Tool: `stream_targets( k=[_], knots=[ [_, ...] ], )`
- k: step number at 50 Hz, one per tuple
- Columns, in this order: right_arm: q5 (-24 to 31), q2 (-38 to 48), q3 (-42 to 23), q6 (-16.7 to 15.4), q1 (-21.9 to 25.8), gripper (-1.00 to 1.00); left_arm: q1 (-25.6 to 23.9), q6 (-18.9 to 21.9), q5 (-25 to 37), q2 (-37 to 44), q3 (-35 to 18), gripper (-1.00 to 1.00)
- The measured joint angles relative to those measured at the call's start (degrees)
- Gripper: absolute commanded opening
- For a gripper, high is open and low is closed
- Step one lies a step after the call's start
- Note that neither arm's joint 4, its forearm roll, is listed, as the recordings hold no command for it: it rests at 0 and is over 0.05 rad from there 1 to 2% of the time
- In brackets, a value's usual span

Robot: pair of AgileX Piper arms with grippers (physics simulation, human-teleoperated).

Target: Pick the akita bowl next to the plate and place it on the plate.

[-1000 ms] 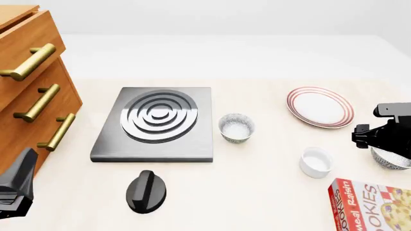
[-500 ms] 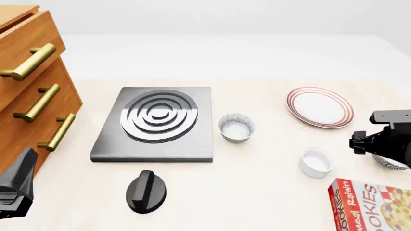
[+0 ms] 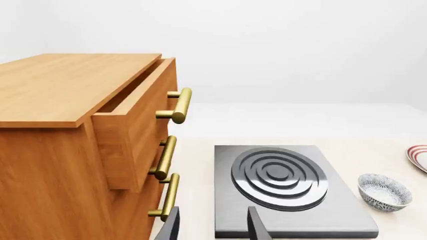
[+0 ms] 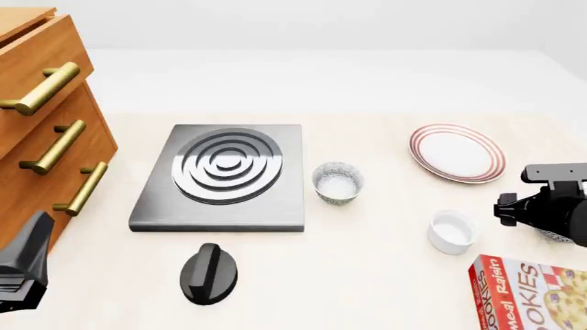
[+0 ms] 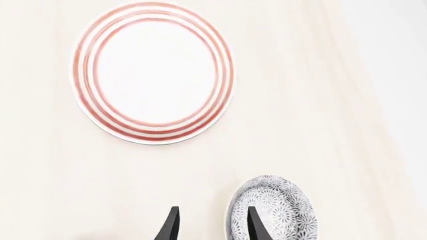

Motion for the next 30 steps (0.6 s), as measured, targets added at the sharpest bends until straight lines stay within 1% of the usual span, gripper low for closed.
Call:
stream_targets(
  k=[30],
  knots=[
    [-0.52,2.39,-0.98,0.43,0.09,1.00,0.00,0.00,0.00,0.00,0.00,1.00]
  ],
)
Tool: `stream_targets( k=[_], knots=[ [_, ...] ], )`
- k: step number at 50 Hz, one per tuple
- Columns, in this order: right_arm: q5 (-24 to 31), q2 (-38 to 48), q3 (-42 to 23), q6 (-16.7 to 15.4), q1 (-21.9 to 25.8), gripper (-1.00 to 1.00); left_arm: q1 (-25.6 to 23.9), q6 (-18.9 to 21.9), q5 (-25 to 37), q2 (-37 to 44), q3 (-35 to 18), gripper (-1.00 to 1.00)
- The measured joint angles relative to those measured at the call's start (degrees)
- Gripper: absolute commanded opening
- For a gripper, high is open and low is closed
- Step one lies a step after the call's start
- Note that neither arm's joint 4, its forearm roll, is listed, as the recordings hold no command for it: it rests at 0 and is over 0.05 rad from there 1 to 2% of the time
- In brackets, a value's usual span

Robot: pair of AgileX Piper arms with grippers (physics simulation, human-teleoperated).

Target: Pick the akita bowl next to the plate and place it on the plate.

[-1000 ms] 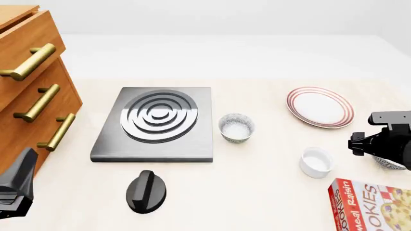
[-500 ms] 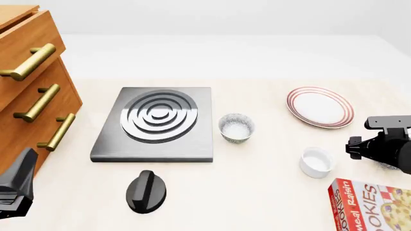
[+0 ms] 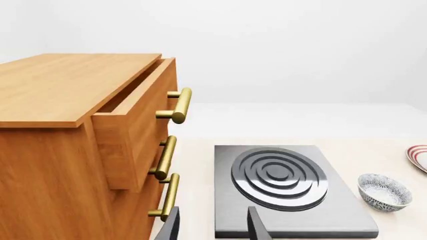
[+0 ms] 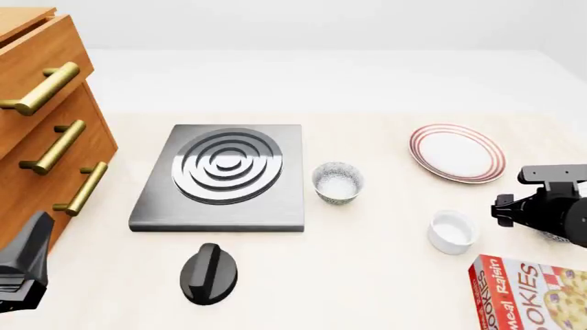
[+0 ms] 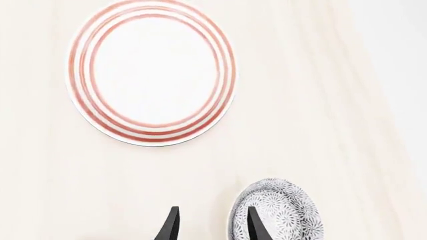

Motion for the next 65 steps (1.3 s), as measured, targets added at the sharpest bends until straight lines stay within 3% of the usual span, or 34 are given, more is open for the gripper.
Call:
stream_targets(
  k=[35,36,52,65],
  knots=[
    [-5.61,5.75,0.65,-0.08,-1.00,1.00,0.00,0.00,0.00,0.00,0.00,1.00],
    [-5.84,5.82,0.71,0.15,-0.99,-1.00,0.00,0.00,0.00,0.00,0.00,1.00],
    [-5.01,4.23,0.52,-2.46,-1.56,-1.00,0.00,0.00,0.00,0.00,0.00,1.00],
    [0.27,0.06,-0.48,-4.13,-1.30,-1.00,0.00,0.00,0.00,0.00,0.00,1.00]
  ],
)
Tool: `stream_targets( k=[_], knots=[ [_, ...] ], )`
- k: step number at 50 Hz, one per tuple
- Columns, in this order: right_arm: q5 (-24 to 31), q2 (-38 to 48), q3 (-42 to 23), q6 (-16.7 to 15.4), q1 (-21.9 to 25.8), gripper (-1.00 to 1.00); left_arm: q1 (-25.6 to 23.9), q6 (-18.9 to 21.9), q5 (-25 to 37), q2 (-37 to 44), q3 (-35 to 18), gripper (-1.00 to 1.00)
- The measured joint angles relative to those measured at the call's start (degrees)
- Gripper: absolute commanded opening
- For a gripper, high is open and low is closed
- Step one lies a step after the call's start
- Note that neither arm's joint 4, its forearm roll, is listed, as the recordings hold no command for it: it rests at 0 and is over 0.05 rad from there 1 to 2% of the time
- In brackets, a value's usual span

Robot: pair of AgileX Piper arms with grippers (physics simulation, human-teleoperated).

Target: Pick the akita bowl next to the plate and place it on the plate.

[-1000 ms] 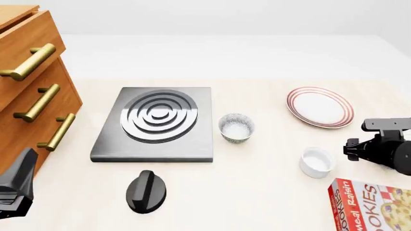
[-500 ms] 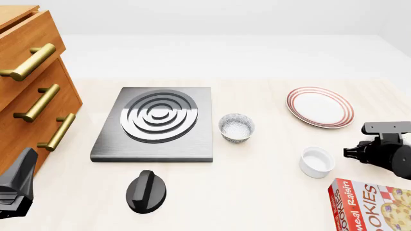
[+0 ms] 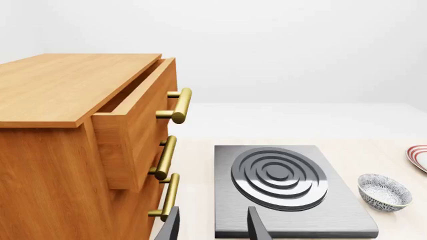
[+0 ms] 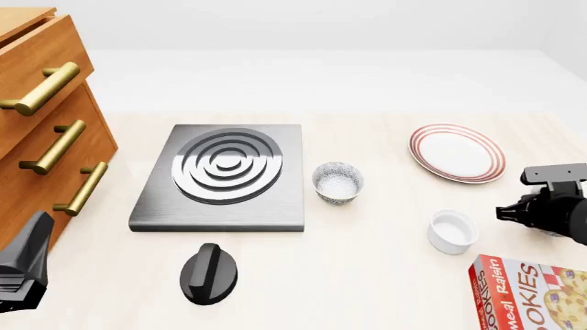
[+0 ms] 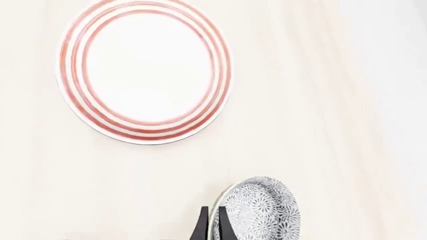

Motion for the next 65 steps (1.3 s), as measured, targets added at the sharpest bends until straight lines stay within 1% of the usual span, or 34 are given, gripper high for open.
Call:
stream_targets(
  k=[15,31,42,65],
  knots=[
    [8.65,-6.63,-3.95,-2.95,0.90,-1.00,0.00,0.00,0.00,0.00,0.00,1.00],
    [19.10,-12.58,-11.99,-6.61,3.19,-1.00,0.00,0.00,0.00,0.00,0.00,1.00],
    [23.09,-11.61,-17.83,-7.96,6.22,-1.00,0.00,0.00,0.00,0.00,0.00,1.00],
    [28.98,-5.56,-30.65,-9.58,11.85,-1.00,0.00,0.00,0.00,0.00,0.00,1.00]
  ],
)
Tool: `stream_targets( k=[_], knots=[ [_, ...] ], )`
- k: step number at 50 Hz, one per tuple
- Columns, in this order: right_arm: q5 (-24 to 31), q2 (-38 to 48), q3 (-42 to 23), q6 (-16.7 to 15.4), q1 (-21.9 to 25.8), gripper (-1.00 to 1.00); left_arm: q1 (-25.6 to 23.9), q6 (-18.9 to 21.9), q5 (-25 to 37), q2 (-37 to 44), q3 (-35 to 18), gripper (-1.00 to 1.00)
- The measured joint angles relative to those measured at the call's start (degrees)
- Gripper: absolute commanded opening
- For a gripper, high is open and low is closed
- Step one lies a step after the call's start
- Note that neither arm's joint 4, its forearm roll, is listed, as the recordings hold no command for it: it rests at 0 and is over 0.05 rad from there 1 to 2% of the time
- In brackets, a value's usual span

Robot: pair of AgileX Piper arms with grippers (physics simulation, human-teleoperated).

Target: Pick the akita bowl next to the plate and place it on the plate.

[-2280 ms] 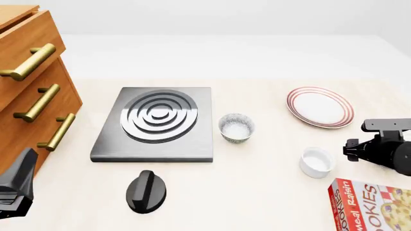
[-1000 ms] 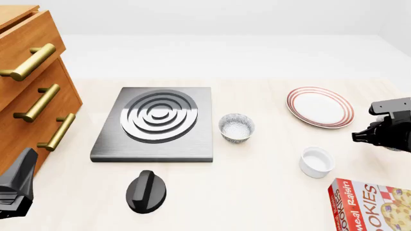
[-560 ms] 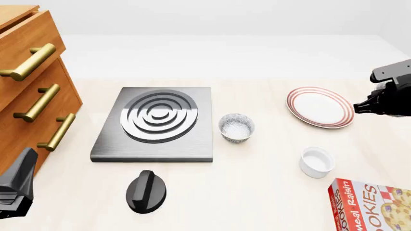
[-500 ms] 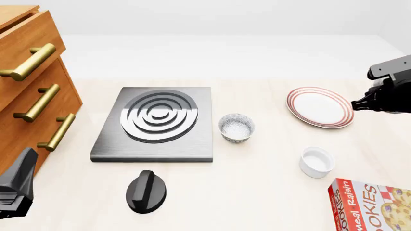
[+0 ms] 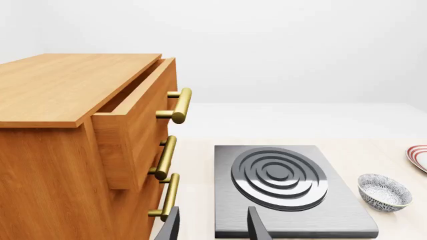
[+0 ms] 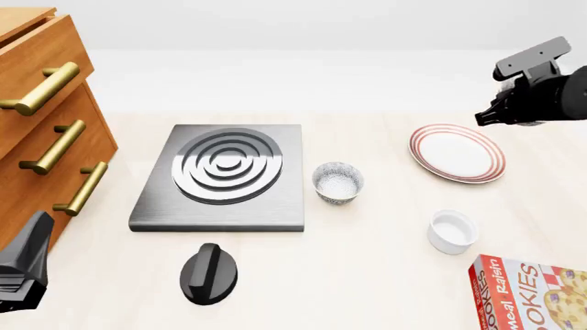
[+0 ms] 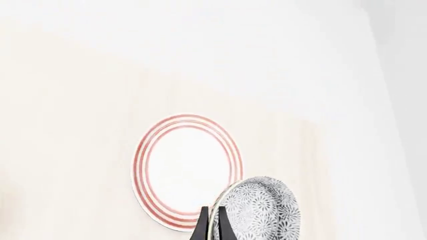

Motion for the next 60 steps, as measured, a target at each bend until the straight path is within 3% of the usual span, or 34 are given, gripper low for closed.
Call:
stream_targets(
  k=[28,60],
  knots=[
    [2.64,11.76,-13.14,-0.19,4.99,-1.00,0.00,0.00,0.00,0.00,0.00,1.00],
    [0.88,21.58,-18.23,0.61,5.92,-1.00,0.00,0.00,0.00,0.00,0.00,1.00]
  ],
)
